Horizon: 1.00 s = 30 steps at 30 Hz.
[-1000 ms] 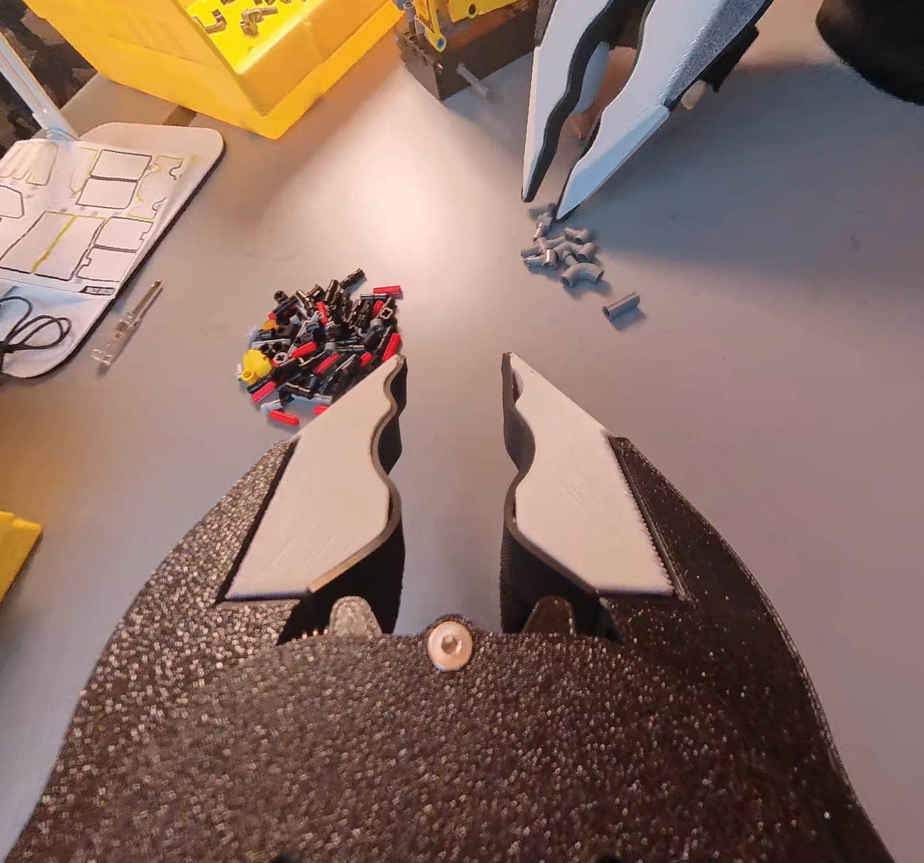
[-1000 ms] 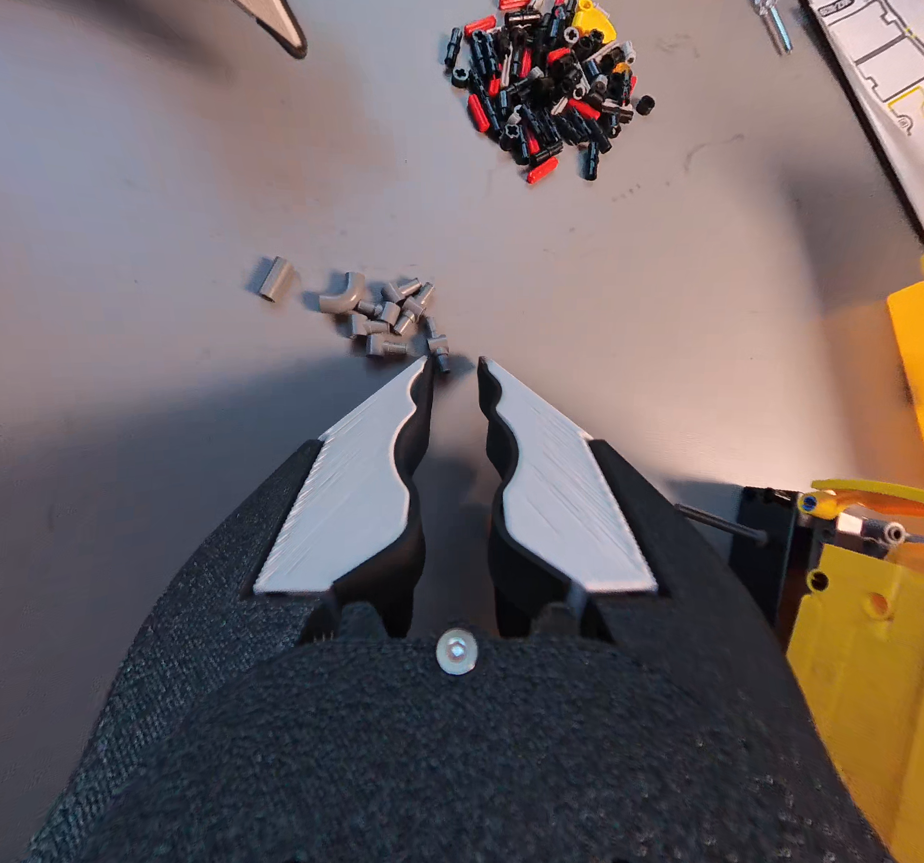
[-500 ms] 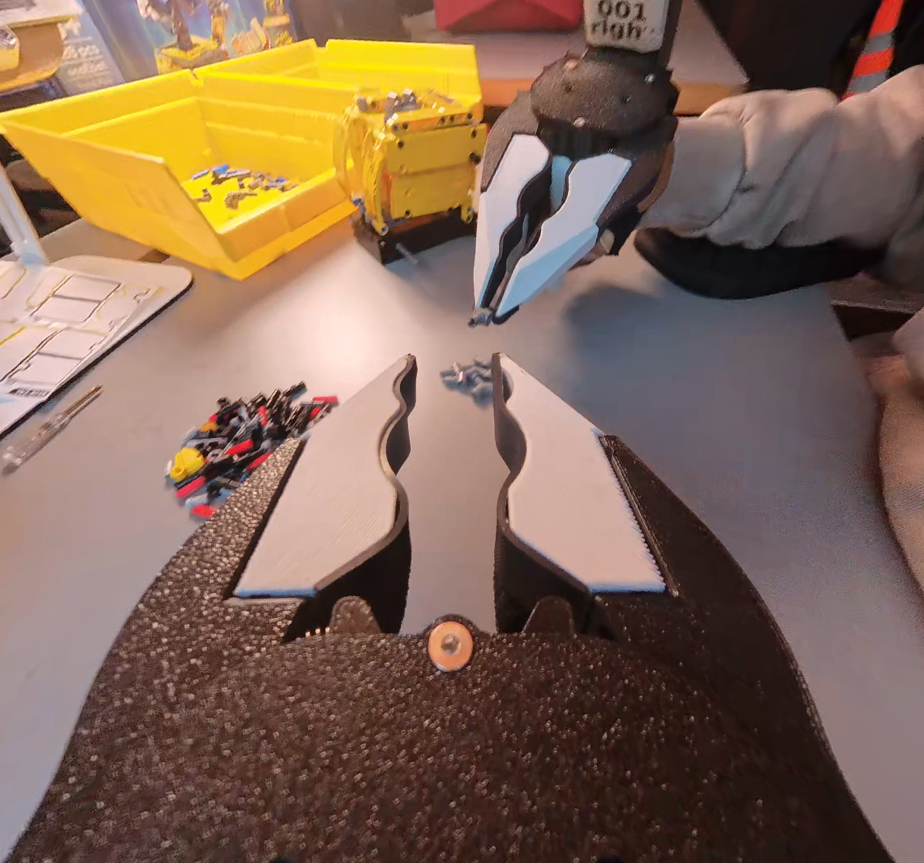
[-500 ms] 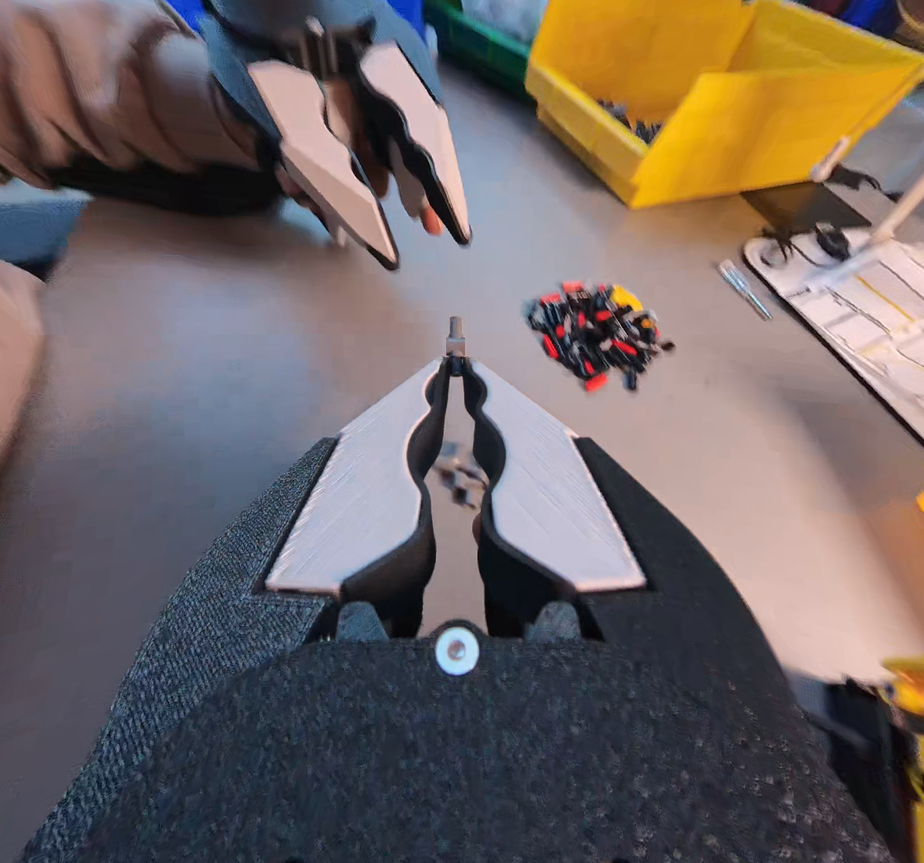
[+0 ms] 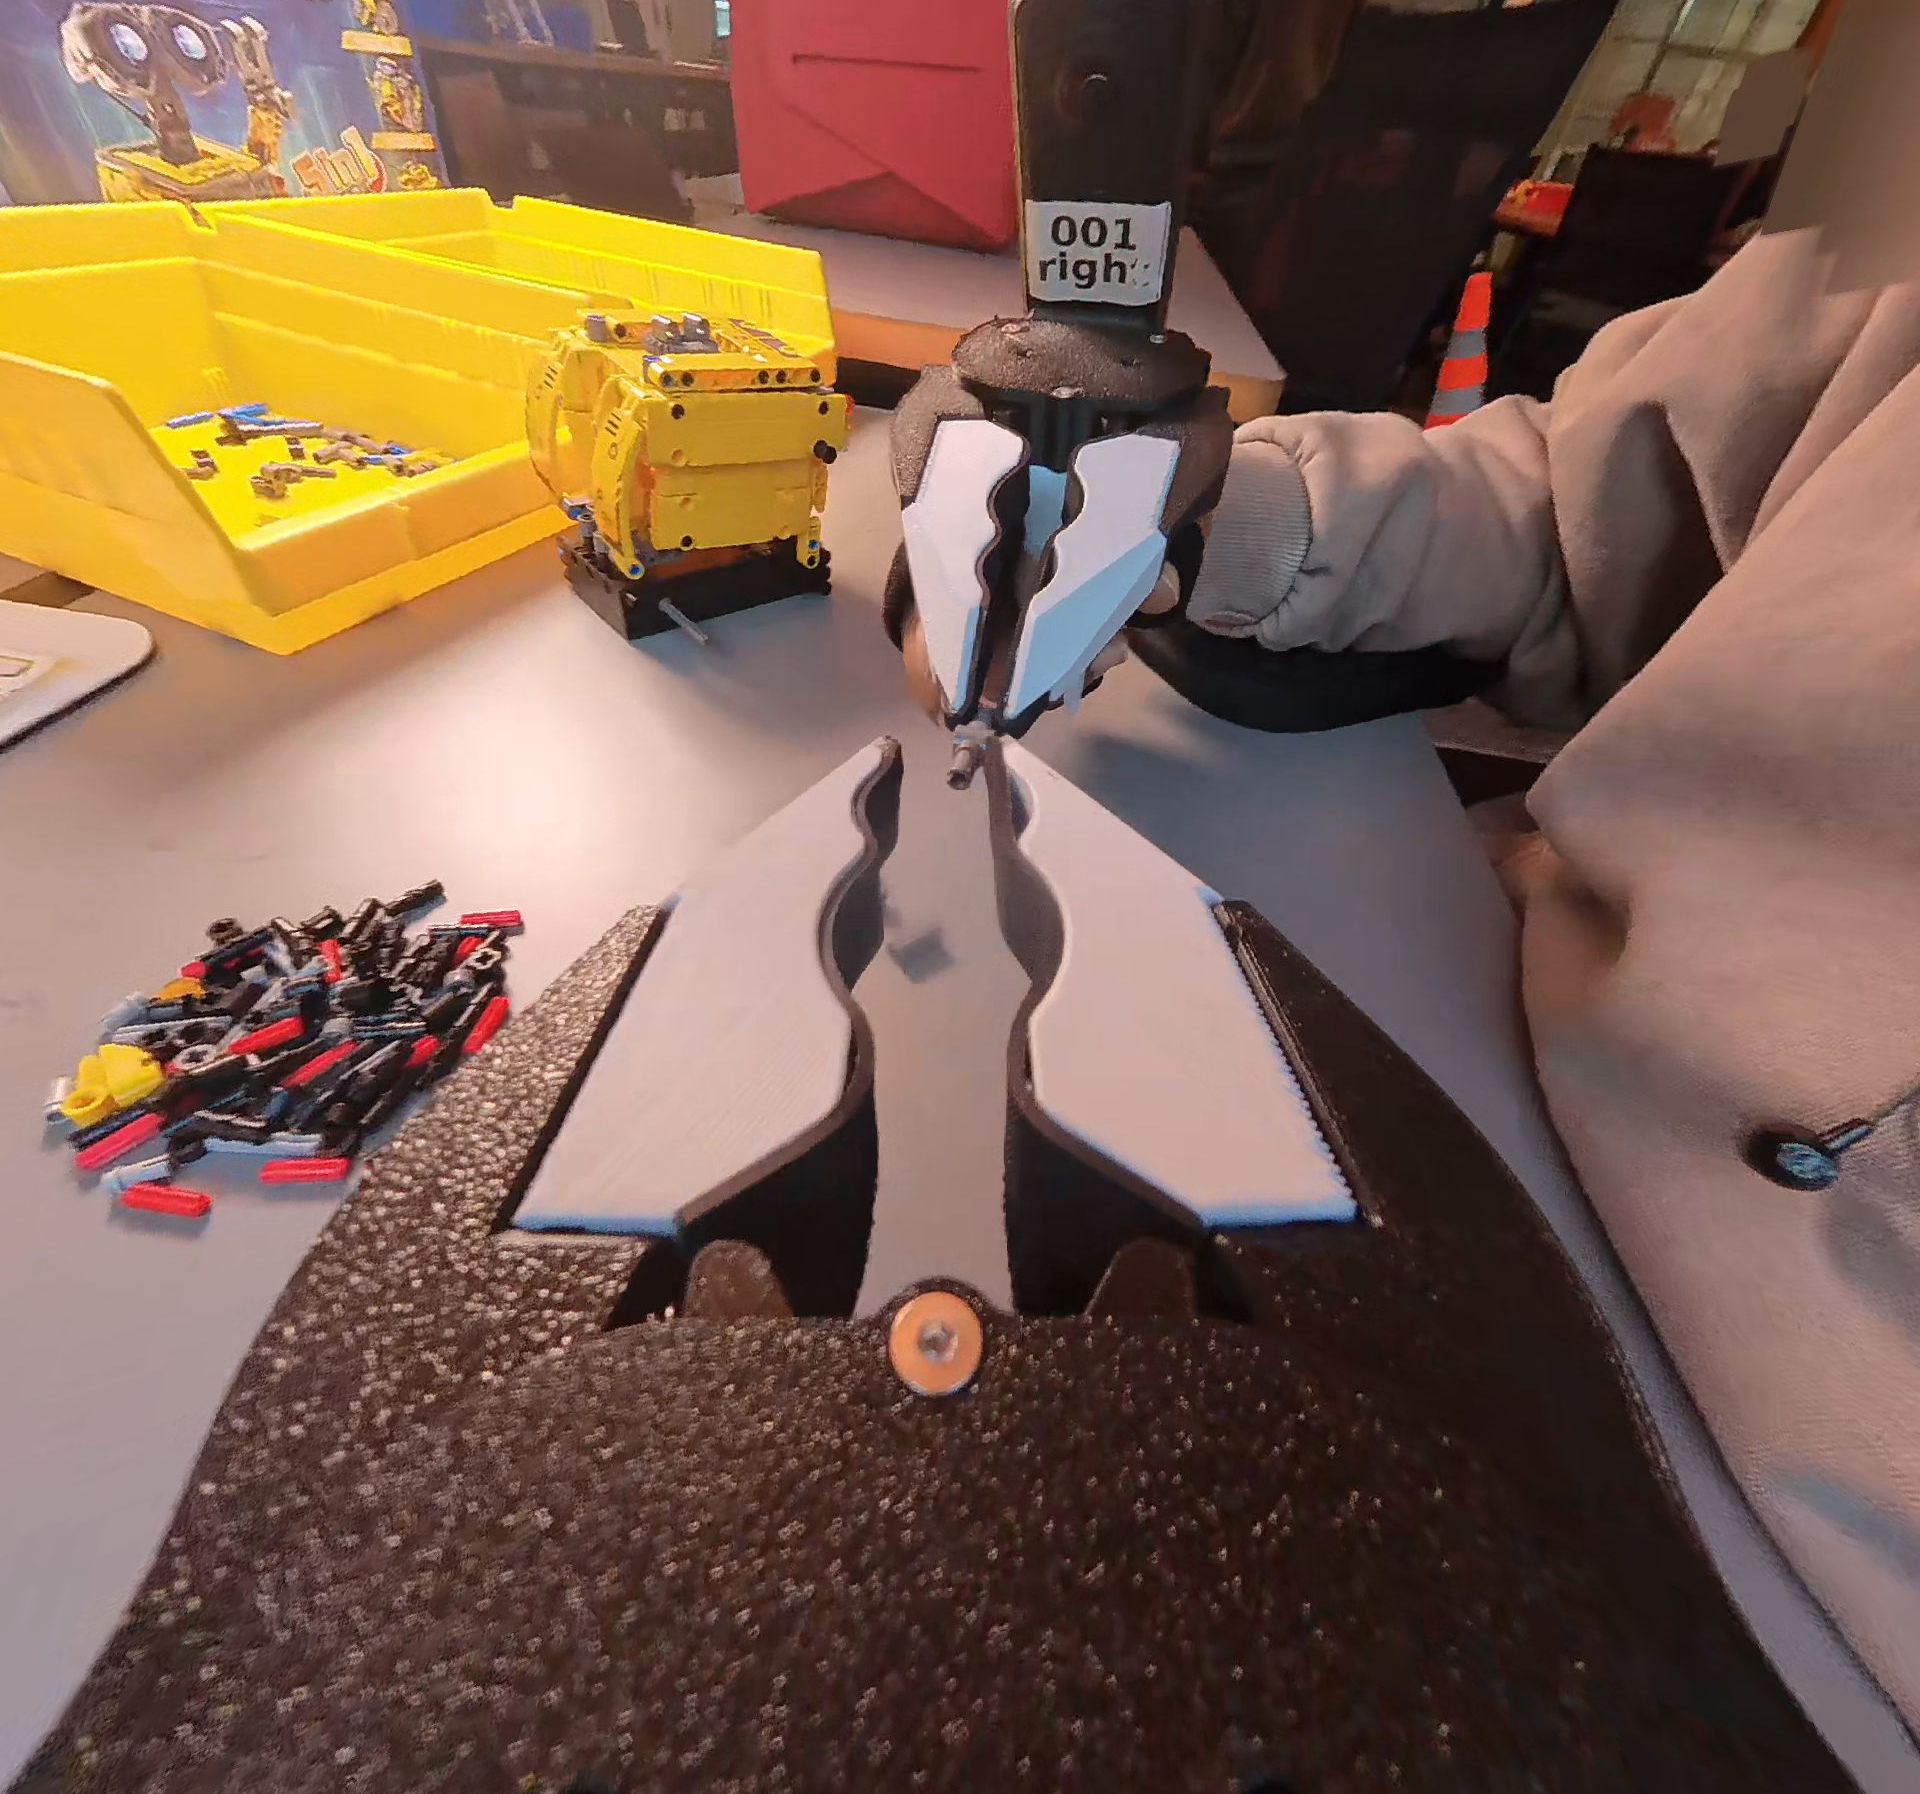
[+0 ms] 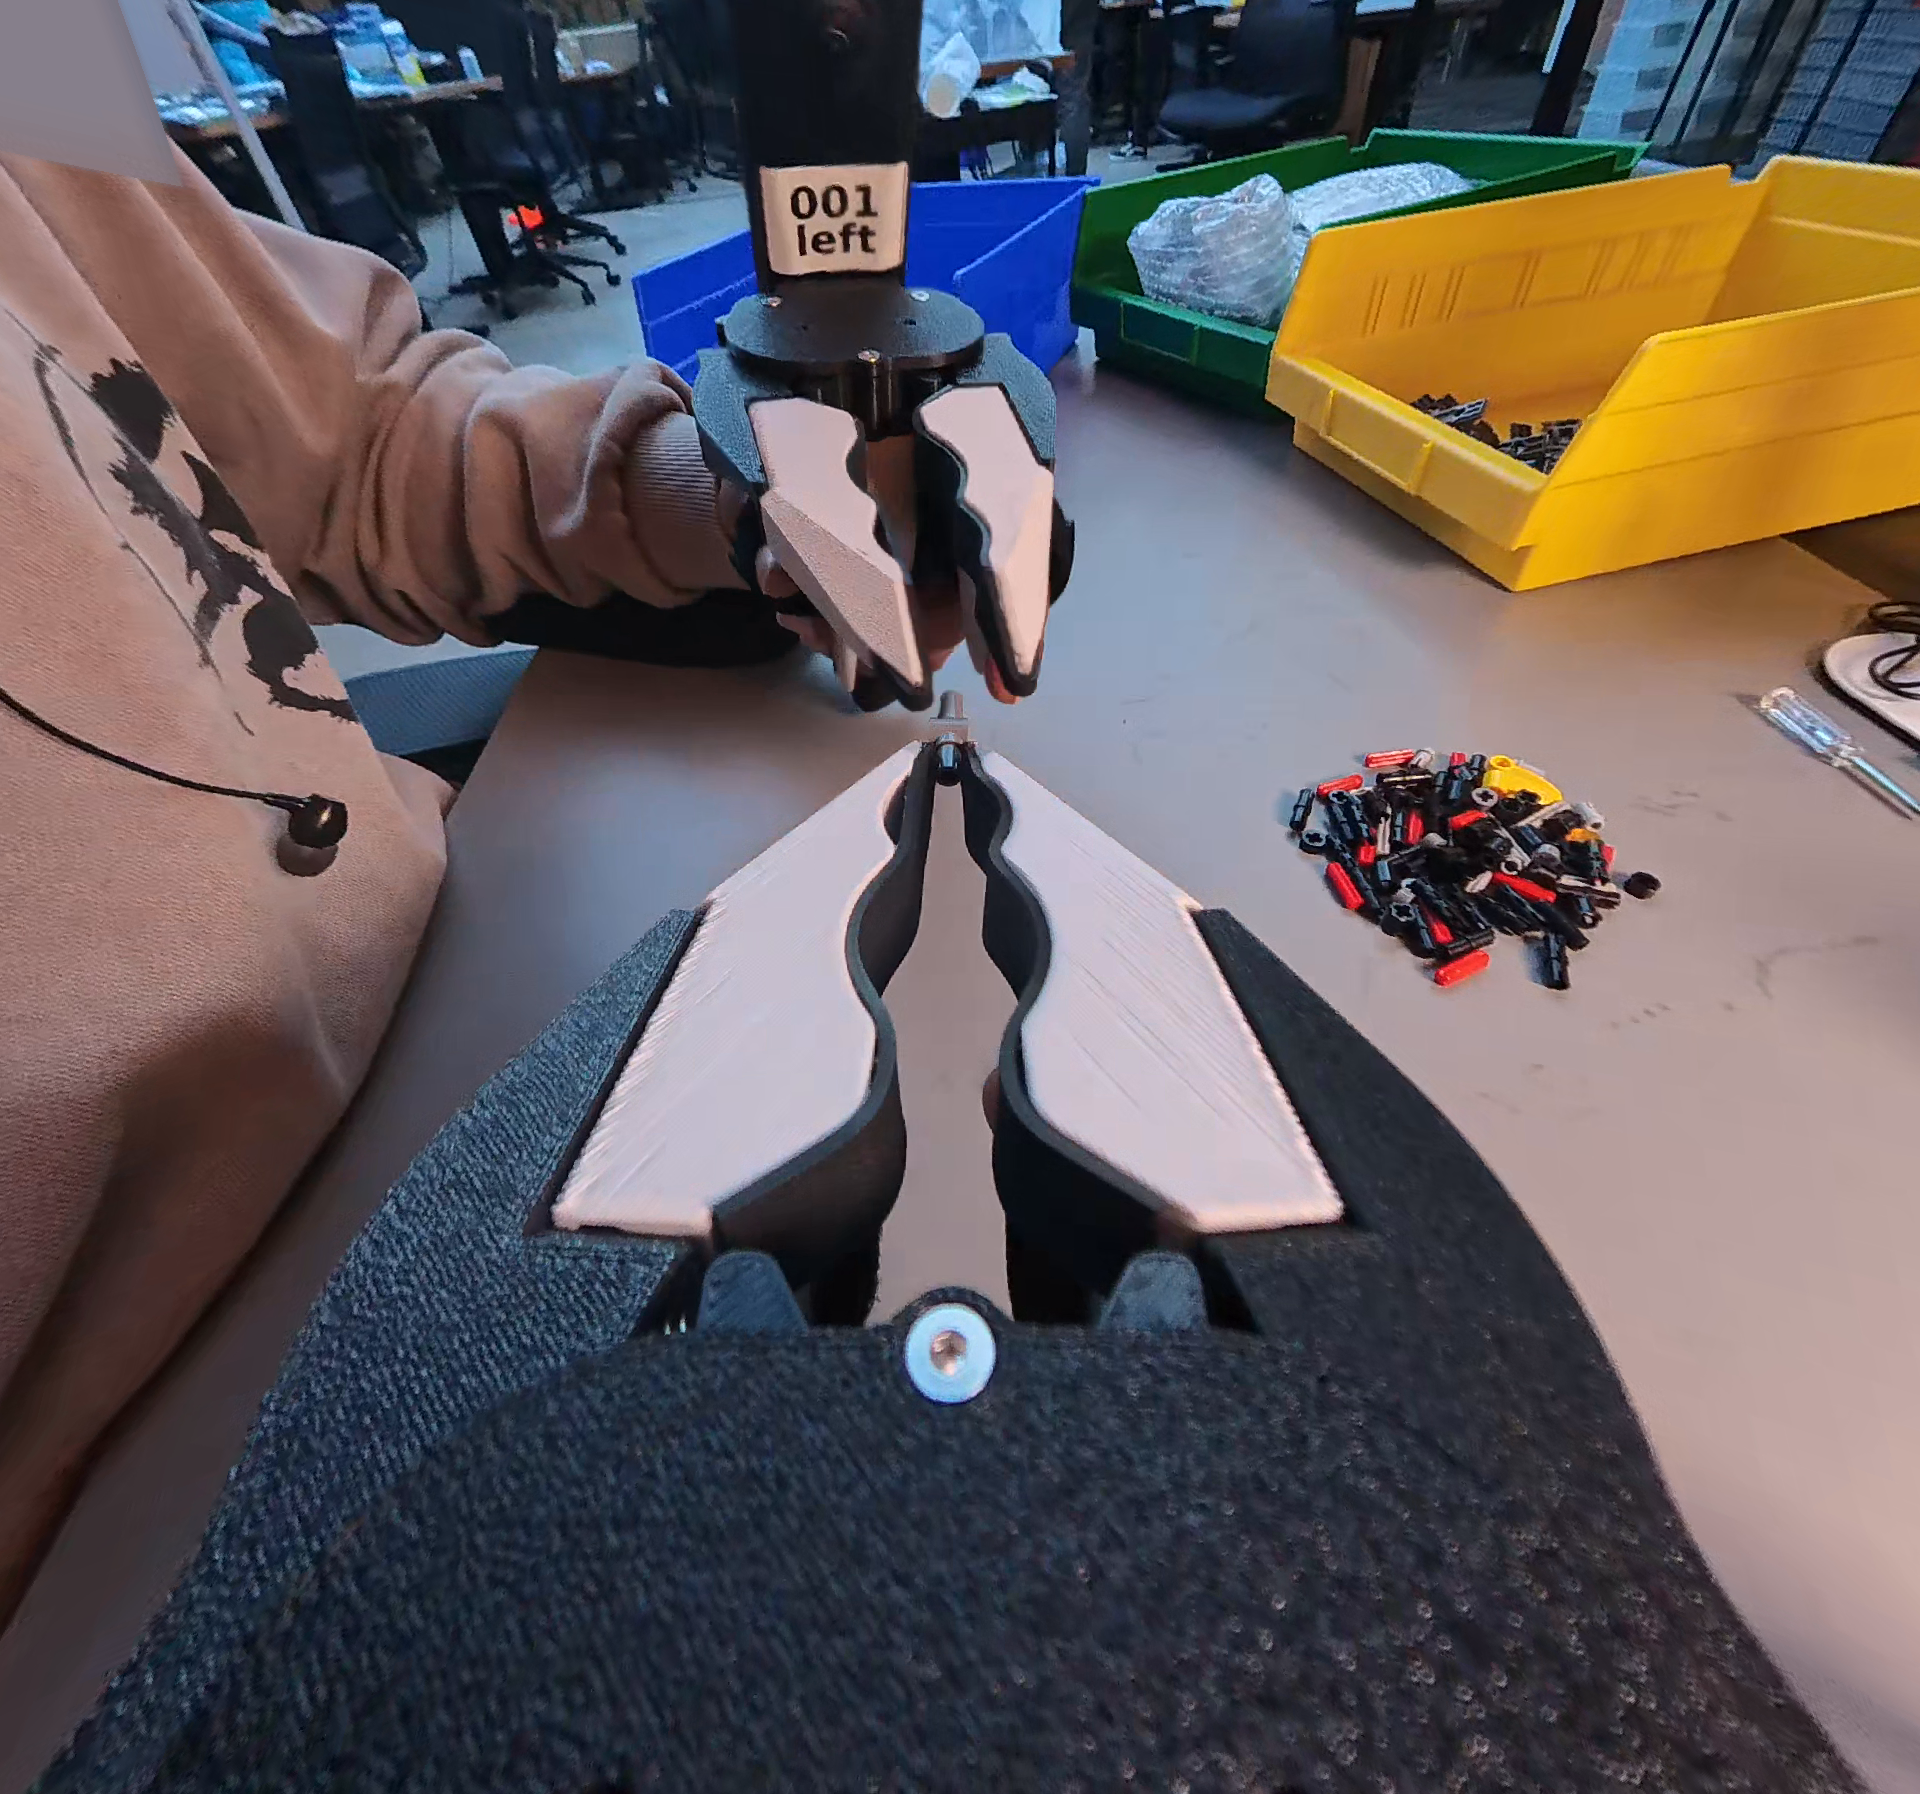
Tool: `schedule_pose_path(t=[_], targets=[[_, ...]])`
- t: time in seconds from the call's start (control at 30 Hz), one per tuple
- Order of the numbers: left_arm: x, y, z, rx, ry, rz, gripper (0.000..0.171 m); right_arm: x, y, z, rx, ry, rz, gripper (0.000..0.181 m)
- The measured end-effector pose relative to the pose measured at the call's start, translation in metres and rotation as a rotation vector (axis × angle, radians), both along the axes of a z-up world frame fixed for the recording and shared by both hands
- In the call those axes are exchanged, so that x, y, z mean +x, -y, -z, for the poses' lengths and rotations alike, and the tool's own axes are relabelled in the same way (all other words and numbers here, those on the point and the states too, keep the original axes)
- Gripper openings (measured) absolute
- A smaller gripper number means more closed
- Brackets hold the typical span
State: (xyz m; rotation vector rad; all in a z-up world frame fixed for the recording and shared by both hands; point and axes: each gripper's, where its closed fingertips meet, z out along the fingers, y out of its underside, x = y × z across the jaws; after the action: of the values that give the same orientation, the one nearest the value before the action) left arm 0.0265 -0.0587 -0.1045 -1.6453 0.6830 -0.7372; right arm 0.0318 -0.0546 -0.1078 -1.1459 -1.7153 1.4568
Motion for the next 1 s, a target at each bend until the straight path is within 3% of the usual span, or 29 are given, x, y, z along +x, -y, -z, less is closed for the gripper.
schedule_pose_path(t=[0.4, 0.5, 0.8, 0.93, 1.0], targets=[[0.007, 0.004, 0.003, -0.054, 0.011, 0.043, 0.004, 0.002, -0.001, -0.003, 0.015, -0.026, 0.001, 0.005], [0.009, 0.005, 0.004, -0.054, 0.010, 0.049, 0.004, 0.000, 0.000, -0.003, 0.085, -0.030, 0.016, 0.018], [0.007, 0.001, 0.008, -0.041, -0.021, 0.013, 0.005, 0.000, 0.002, 0.001, 0.122, -0.017, 0.012, 0.007], [-0.015, -0.009, 0.008, -0.038, -0.029, -0.104, 0.027, 0.006, -0.019, -0.010, 0.158, -0.030, 0.088, 0.007], [-0.027, -0.012, 0.004, -0.031, -0.022, -0.162, 0.033, 0.016, -0.046, -0.031, 0.225, -0.063, 0.183, 0.007]])
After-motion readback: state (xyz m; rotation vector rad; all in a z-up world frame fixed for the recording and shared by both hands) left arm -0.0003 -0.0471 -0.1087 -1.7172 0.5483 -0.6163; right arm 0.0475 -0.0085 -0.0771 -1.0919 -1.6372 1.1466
